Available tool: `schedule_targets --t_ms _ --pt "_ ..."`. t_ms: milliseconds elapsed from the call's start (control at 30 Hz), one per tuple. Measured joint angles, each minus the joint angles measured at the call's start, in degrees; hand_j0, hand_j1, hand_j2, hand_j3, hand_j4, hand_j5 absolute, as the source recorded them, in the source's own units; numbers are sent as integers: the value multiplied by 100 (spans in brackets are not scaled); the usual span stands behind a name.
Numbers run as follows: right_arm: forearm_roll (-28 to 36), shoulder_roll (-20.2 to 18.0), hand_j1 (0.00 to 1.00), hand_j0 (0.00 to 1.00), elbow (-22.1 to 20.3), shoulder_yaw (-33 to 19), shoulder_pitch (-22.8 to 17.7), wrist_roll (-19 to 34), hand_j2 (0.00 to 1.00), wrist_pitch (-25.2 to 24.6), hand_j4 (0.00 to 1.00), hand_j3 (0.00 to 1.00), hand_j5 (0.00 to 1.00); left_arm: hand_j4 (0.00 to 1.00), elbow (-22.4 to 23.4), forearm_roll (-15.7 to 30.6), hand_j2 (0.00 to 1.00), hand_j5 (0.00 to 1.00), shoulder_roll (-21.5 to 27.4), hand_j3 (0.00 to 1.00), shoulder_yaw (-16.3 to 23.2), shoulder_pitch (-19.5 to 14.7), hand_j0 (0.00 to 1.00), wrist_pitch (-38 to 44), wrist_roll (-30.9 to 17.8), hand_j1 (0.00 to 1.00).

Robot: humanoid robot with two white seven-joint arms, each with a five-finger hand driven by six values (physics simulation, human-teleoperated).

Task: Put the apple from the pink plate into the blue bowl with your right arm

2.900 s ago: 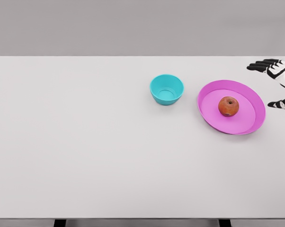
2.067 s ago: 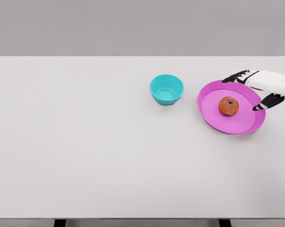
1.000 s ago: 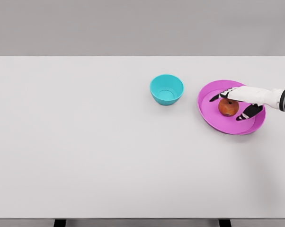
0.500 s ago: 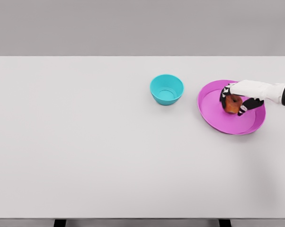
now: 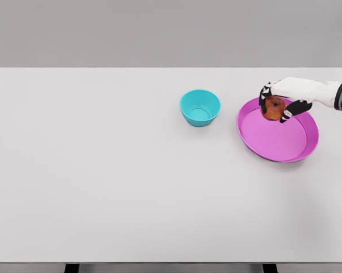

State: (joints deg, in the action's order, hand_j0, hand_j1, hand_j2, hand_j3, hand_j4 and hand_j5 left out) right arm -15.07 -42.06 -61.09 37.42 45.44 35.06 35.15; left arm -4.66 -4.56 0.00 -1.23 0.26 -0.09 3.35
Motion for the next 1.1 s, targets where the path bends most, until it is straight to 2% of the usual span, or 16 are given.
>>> schedule_targets --t_ms 167,1100 --pt "-1 233 32 32 -4 0 202 0 32 2 32 32 32 100 0 0 100 100 0 100 0 0 100 0 0 100" --pt "-198 1298 32 32 3 9 466 0 32 1 32 32 32 100 0 0 100 100 0 100 0 0 100 0 0 100"
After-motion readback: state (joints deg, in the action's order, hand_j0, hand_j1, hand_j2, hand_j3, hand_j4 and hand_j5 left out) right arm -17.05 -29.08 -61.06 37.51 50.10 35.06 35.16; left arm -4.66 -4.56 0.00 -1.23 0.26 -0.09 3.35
